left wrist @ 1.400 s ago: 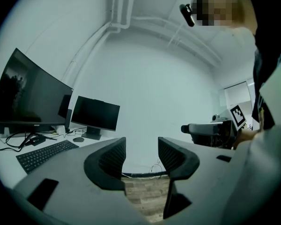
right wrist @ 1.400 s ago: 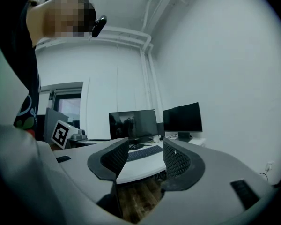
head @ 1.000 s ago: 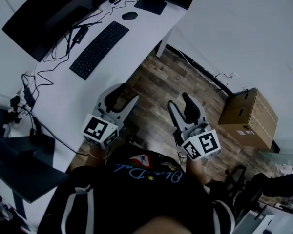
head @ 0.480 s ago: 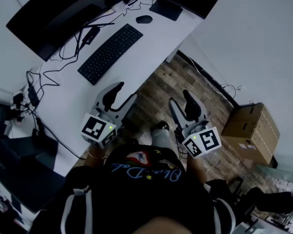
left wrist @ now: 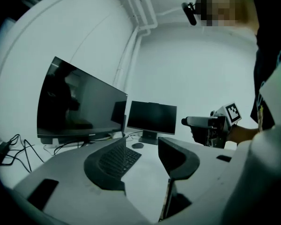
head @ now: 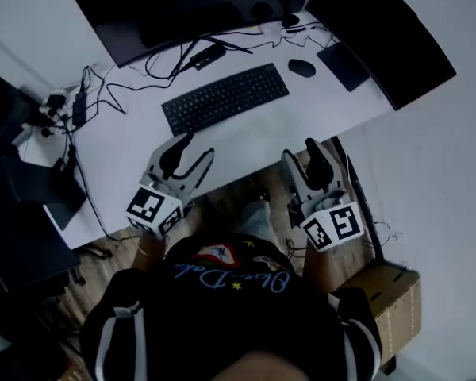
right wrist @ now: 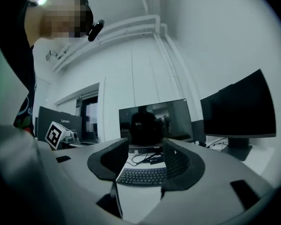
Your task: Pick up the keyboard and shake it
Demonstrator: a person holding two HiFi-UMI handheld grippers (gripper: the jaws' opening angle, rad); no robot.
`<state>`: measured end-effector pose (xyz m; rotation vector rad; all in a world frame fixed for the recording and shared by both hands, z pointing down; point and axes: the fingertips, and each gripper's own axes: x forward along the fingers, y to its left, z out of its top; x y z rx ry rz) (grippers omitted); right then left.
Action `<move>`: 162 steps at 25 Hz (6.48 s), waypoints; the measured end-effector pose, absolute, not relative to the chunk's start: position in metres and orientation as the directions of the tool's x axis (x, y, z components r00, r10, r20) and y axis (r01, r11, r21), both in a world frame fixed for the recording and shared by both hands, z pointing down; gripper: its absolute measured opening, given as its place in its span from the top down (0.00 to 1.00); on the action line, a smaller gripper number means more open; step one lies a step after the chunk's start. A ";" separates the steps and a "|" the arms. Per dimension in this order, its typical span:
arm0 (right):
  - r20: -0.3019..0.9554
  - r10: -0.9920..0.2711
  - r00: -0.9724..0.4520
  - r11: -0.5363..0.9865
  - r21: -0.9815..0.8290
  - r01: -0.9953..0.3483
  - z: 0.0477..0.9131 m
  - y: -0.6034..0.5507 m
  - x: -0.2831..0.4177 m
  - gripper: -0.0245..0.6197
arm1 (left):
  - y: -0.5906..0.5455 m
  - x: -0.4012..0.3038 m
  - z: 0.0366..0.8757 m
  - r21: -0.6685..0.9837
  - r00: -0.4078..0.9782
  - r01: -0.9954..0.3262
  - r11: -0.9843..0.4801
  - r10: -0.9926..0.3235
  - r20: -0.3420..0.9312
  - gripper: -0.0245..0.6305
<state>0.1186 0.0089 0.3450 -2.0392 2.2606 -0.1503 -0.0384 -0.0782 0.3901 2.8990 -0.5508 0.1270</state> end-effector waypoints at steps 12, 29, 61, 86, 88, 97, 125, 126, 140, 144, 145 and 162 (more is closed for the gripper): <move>-0.001 -0.913 -0.409 0.403 -0.174 -0.899 0.340 -0.088 0.185 0.66 | -0.129 -0.003 0.391 0.155 0.745 -0.666 -0.729 -0.644 0.173 0.67; 0.042 -0.820 -0.571 0.555 -0.185 -0.811 0.365 -0.142 0.222 0.66 | -0.168 -0.041 0.431 0.128 0.473 -0.880 -0.457 -0.829 0.297 0.66; 0.171 -0.885 -0.434 0.410 -0.158 -0.898 0.373 -0.178 0.213 0.65 | -0.287 -0.096 0.629 0.345 0.506 -0.859 -0.378 -0.529 0.681 0.60; 0.573 -0.743 -0.345 0.199 -0.303 -0.932 0.555 -0.211 0.294 0.60 | -0.289 -0.077 0.633 0.405 0.529 -0.848 -0.341 -0.515 0.674 0.58; 0.596 -0.723 -0.350 0.193 -0.312 -0.930 0.568 -0.215 0.297 0.60 | -0.289 -0.076 0.633 0.402 0.527 -0.850 -0.342 -0.518 0.674 0.58; 0.684 -0.620 -0.385 0.192 -0.343 -0.919 0.617 -0.232 0.296 0.59 | -0.290 -0.075 0.632 0.395 0.505 -0.863 -0.315 -0.530 0.681 0.58; 0.650 -0.679 -0.341 0.193 -0.290 -0.937 0.615 -0.229 0.290 0.64 | -0.281 -0.078 0.611 0.333 0.469 -0.883 -0.331 -0.592 0.655 0.58; 0.642 -0.689 -0.338 0.198 -0.282 -0.939 0.611 -0.229 0.290 0.64 | -0.281 -0.078 0.607 0.329 0.467 -0.884 -0.332 -0.600 0.649 0.58; 0.465 -0.835 -0.295 0.270 -0.121 -0.955 0.528 -0.227 0.289 0.64 | -0.280 -0.079 0.543 0.307 0.488 -0.872 -0.380 -0.711 0.506 0.58; 0.399 -0.869 -0.294 0.285 -0.083 -0.955 0.504 -0.225 0.287 0.64 | -0.281 -0.080 0.521 0.301 0.499 -0.866 -0.399 -0.738 0.455 0.58; 0.379 -0.875 -0.301 0.294 -0.077 -0.953 0.498 -0.224 0.286 0.64 | -0.281 -0.081 0.515 0.298 0.500 -0.865 -0.403 -0.744 0.444 0.58; 0.169 -0.942 -0.289 0.301 0.046 -0.953 0.436 -0.212 0.282 0.69 | -0.273 -0.087 0.436 0.234 0.529 -0.846 -0.480 -0.813 0.244 0.58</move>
